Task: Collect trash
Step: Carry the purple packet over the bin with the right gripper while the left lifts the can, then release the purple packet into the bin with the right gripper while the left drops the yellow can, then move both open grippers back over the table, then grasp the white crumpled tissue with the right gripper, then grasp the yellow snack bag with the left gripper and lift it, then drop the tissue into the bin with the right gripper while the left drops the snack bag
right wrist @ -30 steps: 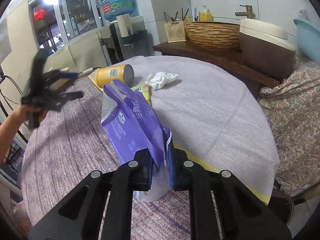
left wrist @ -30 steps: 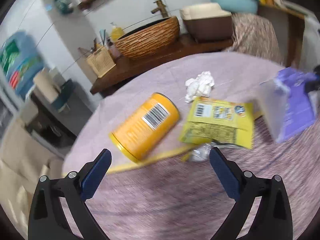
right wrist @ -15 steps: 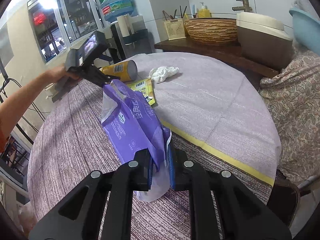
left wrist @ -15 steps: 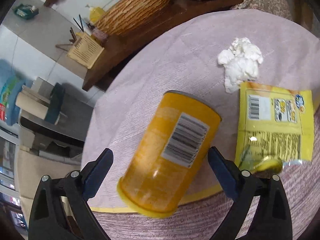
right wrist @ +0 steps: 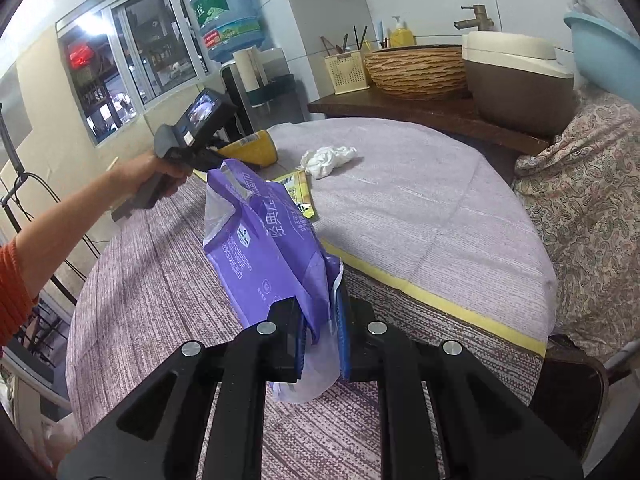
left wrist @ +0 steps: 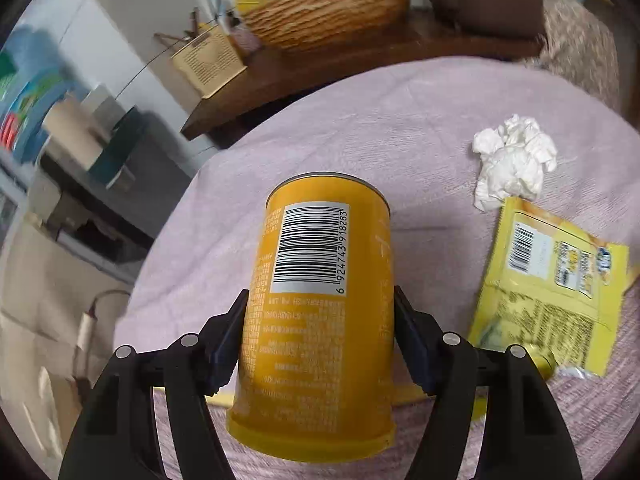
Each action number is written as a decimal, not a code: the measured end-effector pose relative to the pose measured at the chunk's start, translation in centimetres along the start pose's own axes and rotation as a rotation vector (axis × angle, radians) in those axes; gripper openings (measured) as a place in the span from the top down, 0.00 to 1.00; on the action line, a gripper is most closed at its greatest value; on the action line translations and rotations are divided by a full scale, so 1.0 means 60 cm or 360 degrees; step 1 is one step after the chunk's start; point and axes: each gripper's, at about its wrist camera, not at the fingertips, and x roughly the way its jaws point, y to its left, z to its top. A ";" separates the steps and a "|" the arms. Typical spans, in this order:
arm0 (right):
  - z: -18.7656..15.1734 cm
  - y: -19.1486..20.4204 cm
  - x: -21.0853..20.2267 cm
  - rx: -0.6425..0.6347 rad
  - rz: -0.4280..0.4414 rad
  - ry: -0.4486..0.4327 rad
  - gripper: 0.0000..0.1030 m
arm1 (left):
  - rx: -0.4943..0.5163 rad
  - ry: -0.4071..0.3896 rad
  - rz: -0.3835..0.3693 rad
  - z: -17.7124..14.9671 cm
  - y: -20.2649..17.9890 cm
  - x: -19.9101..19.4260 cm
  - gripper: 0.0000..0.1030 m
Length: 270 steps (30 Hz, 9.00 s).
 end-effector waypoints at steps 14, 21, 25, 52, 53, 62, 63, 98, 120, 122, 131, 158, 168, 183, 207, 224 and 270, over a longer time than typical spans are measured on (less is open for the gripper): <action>-0.033 0.048 -0.056 -0.0016 0.0093 -0.0115 0.87 | -0.0375 -0.0398 -0.0116 -0.217 -0.059 -0.225 0.35; -0.067 0.054 -0.097 0.0027 0.0104 -0.0167 0.87 | -0.0493 -0.0604 -0.0249 -0.281 -0.145 -0.327 0.35; -0.090 0.042 -0.124 0.0081 0.0073 -0.0205 0.87 | -0.0435 -0.0688 -0.0282 -0.293 -0.216 -0.359 0.35; -0.250 -0.178 -0.334 0.0432 -0.0813 -0.0350 0.87 | -0.0412 -0.0905 -0.0829 -0.178 -0.514 -0.391 0.35; -0.257 -0.187 -0.331 0.0445 -0.0840 -0.0337 0.87 | -0.0414 -0.0906 -0.0843 -0.175 -0.519 -0.391 0.35; -0.321 -0.269 -0.244 0.0580 -0.0976 -0.0106 0.87 | -0.0337 -0.0874 -0.0953 -0.144 -0.577 -0.380 0.35; -0.328 -0.280 -0.232 0.0602 -0.1005 -0.0085 0.87 | -0.0330 -0.0867 -0.0965 -0.142 -0.584 -0.377 0.35; -0.309 -0.228 -0.429 0.0607 -0.1259 -0.0464 0.27 | -0.0002 -0.0313 -0.1101 -0.076 -0.902 -0.189 0.35; -0.262 -0.175 -0.469 0.0451 -0.1229 -0.0618 0.13 | -0.0091 -0.0520 -0.1158 -0.105 -0.844 -0.292 0.09; -0.254 -0.170 -0.469 0.0432 -0.1223 -0.0622 0.12 | -0.0110 -0.0572 -0.1136 -0.110 -0.825 -0.316 0.08; -0.217 -0.133 -0.442 0.0327 -0.1091 -0.0620 0.06 | -0.0264 -0.0750 -0.0968 -0.146 -0.710 -0.379 0.06; -0.055 0.068 -0.044 -0.0104 -0.0217 -0.0071 0.06 | -0.0682 -0.0584 -0.0211 -0.293 -0.327 -0.327 0.06; 0.002 0.095 0.093 -0.0186 -0.0163 0.0117 0.06 | -0.0747 -0.0509 -0.0142 -0.322 -0.246 -0.298 0.06; 0.171 0.070 0.279 -0.0090 -0.0240 0.0140 0.06 | -0.0750 -0.0483 -0.0119 -0.317 -0.202 -0.276 0.06; 0.244 0.040 0.367 -0.0006 -0.0320 0.0130 0.61 | -0.0702 -0.0435 -0.0156 -0.222 -0.158 -0.186 0.06; 0.148 0.060 0.164 -0.0077 -0.0115 0.0033 0.61 | -0.0690 -0.0281 -0.0161 -0.097 -0.138 -0.059 0.28; -0.161 0.044 -0.200 0.0078 -0.0349 -0.0345 0.61 | -0.0730 -0.0778 -0.0383 -0.296 -0.336 -0.401 0.97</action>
